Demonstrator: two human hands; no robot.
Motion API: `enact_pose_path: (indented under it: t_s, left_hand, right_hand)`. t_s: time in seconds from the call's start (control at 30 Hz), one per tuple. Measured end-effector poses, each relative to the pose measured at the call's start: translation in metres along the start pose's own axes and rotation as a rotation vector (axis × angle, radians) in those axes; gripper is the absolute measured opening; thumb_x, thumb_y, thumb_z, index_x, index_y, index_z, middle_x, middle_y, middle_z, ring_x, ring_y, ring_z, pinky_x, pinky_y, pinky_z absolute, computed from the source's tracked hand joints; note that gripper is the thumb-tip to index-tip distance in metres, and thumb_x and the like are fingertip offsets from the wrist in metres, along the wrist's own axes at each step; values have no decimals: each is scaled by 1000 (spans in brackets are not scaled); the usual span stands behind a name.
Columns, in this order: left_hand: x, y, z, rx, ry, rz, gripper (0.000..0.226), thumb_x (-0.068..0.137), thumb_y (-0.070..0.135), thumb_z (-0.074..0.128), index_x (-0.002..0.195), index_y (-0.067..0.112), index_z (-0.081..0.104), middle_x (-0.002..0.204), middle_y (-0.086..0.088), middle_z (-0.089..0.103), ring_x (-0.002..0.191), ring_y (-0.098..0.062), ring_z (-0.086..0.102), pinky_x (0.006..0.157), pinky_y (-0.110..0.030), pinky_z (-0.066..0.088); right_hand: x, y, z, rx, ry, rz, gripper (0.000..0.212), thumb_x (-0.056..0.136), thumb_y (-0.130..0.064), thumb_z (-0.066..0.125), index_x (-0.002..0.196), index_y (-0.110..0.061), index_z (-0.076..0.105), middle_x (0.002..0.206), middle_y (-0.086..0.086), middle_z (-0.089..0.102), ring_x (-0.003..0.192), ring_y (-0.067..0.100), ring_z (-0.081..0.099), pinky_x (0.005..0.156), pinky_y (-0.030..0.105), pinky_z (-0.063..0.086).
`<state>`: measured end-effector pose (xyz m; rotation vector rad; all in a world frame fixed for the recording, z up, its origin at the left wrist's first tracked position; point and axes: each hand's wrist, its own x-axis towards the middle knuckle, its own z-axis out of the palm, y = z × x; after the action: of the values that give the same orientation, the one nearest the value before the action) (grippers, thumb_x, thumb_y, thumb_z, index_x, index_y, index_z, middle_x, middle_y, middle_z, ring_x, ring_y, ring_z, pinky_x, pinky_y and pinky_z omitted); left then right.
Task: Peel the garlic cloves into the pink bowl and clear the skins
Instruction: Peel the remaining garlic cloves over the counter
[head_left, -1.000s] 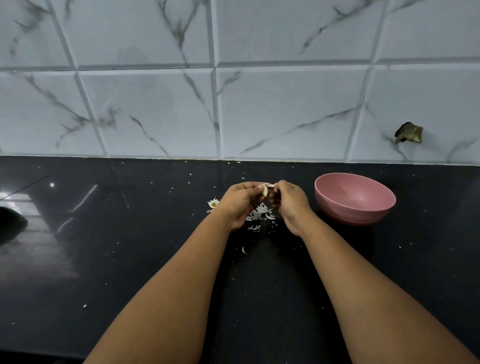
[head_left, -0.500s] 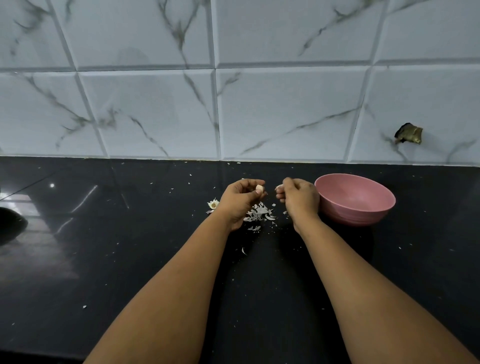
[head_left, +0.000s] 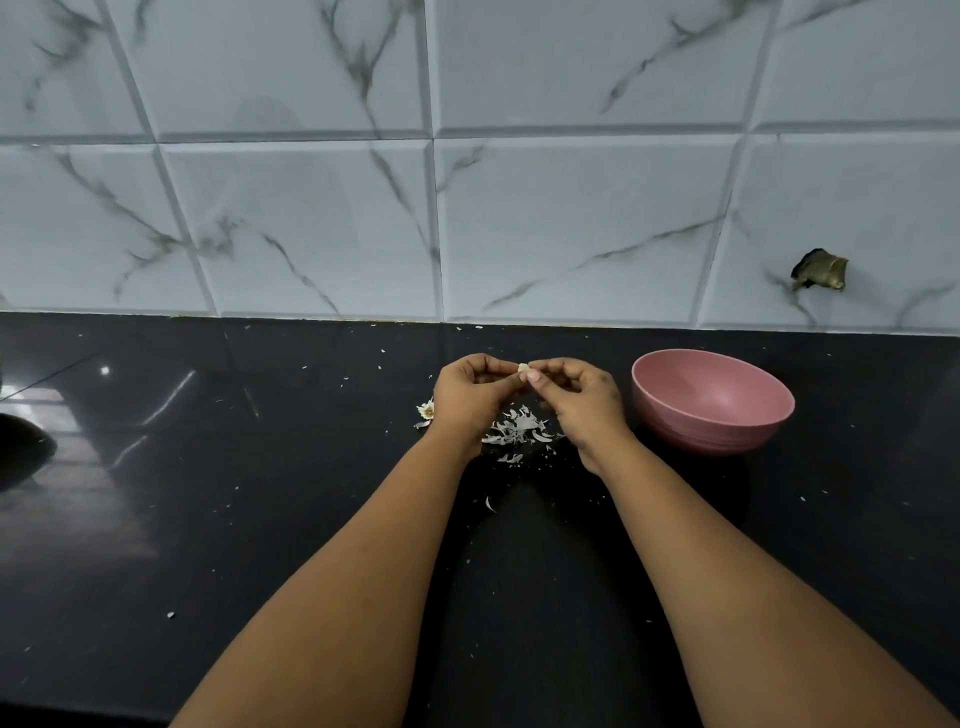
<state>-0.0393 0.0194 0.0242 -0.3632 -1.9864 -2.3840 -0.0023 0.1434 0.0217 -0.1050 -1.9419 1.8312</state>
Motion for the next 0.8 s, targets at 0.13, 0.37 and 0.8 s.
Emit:
enact_pose_path:
  t_s: [0.13,0.37,0.8]
  left_hand:
    - [-1,-1,-2,150,-10,93,13,73,3,82,79,9,72,78,-7,74,75,-17,72,73,-30,59]
    - [-5,0,3,228,-31,147,8,81,6,76,89,6,75,83,-5,75,78,-12,71,72,-22,56]
    - [-1,-4,1,330,31,168,8,83,13,74,90,14,77,81,0,76,80,-13,73,81,-35,59]
  right_hand:
    - [0,3,1,125,-57,80,13,89,-4,65,99,-9,72,82,1,71,69,3,64,63,14,51]
    - [4,8,0,271,-79,152,12,91,-8,62,95,-15,71,90,4,71,85,12,63,73,16,53]
    - [5,12,-1,262,-107,92,20,87,-1,65,106,-7,71,99,10,73,92,15,69,82,22,55]
